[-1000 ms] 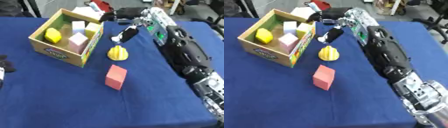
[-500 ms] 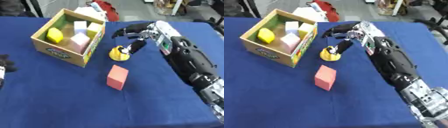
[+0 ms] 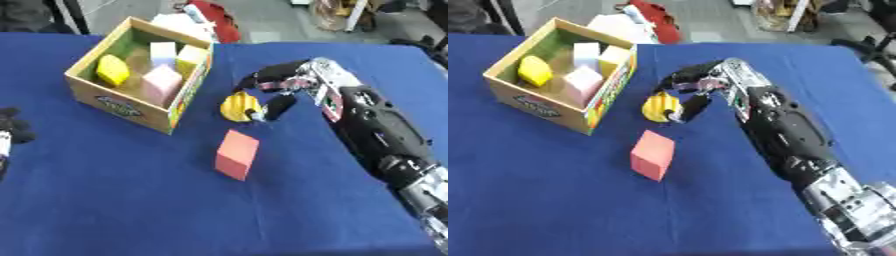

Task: Pick up objects on the table and place them in the box.

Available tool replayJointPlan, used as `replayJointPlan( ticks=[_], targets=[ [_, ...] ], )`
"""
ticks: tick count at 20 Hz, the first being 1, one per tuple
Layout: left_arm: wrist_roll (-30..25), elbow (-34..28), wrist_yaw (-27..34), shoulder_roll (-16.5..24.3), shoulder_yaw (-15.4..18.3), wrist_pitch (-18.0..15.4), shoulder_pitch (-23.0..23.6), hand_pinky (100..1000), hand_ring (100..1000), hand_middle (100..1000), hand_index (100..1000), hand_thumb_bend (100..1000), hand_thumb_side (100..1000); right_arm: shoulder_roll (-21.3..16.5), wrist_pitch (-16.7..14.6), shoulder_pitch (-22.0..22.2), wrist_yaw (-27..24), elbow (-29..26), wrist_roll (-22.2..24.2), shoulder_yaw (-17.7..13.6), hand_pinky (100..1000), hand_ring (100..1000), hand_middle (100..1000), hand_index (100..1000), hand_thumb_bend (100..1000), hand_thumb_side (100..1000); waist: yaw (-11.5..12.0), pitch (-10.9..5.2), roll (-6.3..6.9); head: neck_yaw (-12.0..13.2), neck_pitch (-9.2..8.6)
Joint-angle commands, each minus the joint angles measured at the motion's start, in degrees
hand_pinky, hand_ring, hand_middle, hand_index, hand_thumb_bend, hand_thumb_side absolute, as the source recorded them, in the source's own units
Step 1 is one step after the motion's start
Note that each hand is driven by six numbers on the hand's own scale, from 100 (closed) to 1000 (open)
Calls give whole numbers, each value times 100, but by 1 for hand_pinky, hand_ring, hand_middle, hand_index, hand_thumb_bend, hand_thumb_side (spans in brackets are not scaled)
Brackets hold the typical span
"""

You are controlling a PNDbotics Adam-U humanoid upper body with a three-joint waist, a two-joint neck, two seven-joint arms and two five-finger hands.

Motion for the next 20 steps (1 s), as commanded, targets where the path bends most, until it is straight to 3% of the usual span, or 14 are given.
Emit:
replayJointPlan(
  ticks=[1, 5, 6, 12, 20],
  targets=[
    [20, -74, -5, 58, 43, -6, -56, 683, 568, 570, 771, 100, 714, -60, -71, -61, 275, 78, -9, -114, 877, 953, 935, 1000, 140, 693, 5, -127, 5, -2, -56],
    [20, -73, -1, 51, 40, -5, -56, 683, 568, 570, 771, 100, 714, -4, -35, -38, 576, 204, -322, -206, 859, 926, 893, 996, 141, 597, 3, -131, 9, 2, -68],
    [19, -73, 0, 49, 40, -5, -57, 683, 568, 571, 771, 100, 713, 13, -26, -37, 647, 220, -445, -230, 840, 899, 849, 962, 132, 495, 2, -131, 11, 1, -72],
    [20, -74, 3, 39, 42, -6, -69, 683, 569, 571, 771, 100, 713, 178, 133, 18, 1206, 368, -1582, -366, 762, 788, 653, 798, 136, 126, 6, -114, 31, -21, -98],
    [24, -78, 9, 31, 44, -6, -85, 683, 569, 571, 771, 100, 714, 397, 349, 120, 1859, 686, -3250, -505, 658, 615, 335, 498, 159, 100, 21, -82, 44, -47, -120]
  ],
)
